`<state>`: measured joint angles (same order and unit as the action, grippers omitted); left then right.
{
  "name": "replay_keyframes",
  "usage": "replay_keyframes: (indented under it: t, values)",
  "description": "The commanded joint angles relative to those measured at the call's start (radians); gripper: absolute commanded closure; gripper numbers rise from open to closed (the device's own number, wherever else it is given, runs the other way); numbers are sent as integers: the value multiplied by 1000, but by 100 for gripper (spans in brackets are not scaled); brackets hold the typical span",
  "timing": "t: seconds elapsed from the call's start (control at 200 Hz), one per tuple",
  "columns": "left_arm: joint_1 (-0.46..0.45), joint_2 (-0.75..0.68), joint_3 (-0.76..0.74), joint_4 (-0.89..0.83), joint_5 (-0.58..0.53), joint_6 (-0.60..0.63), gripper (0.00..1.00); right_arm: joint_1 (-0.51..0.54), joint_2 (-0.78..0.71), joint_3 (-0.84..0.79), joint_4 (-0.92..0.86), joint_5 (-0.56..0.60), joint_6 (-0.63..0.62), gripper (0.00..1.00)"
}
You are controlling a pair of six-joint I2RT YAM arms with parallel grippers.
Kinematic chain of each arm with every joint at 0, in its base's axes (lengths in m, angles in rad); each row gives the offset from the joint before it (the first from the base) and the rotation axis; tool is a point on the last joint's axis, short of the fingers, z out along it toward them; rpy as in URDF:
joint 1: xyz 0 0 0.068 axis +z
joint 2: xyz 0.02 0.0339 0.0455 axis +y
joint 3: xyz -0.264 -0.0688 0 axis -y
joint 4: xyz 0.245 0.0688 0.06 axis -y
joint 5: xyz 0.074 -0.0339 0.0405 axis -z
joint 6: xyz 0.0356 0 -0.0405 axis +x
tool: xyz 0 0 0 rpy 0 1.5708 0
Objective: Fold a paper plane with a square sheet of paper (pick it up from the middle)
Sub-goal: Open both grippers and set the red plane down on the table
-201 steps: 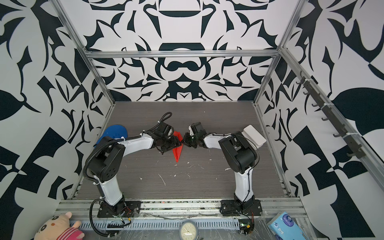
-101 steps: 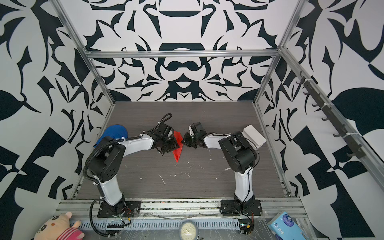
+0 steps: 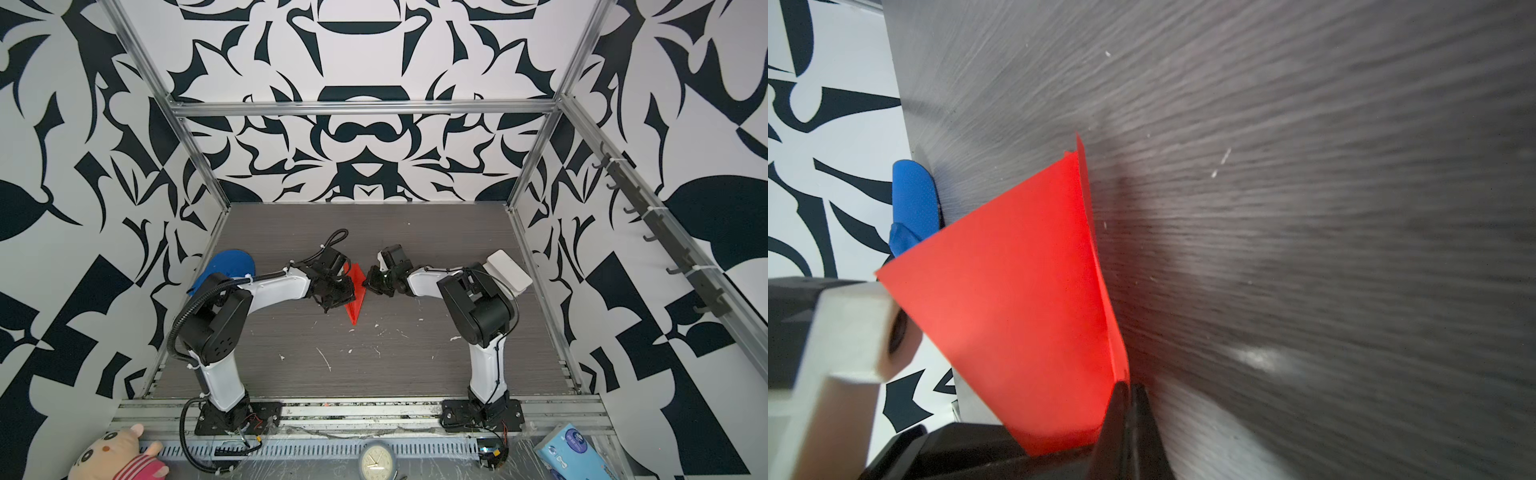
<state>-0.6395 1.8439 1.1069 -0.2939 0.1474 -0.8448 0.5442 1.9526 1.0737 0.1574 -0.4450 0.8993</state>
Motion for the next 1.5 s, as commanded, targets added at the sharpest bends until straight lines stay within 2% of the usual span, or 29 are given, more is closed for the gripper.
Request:
replay_keyframes:
  t: [0.0,0.115,0.18,0.28,0.35,0.48,0.615,0.78,1.08,1.195,1.49]
  values:
    - [-8,23,30,-49,-18,-4,84,-5,-29,6,5,1,-5,100]
    - [-8,26,43,-70,-34,-3,92,-6,-34,8,5,-6,-5,100]
    - [-8,22,55,-95,-55,1,96,-8,-49,4,8,-10,-9,95]
    - [-9,13,69,-130,-88,7,100,-25,-100,-18,7,6,-25,83]
    - [-9,2,82,-167,-117,15,100,-44,-150,-47,4,29,-41,70]
    - [-9,-16,133,-272,-209,45,100,-88,-264,-106,-30,115,-100,56]
    - [-8,0,216,-372,-302,85,100,-116,-376,-140,-114,254,-184,51]
    - [10,131,402,-484,-363,141,100,-146,-446,-162,-163,329,-230,51]
    - [43,381,768,-629,-351,263,98,-160,-430,-176,-158,281,-216,55]
    - [44,410,788,-620,-316,288,94,-159,-426,-189,-146,266,-208,56]
    - [55,468,808,-597,-251,282,93,-158,-420,-199,-139,244,-200,59]
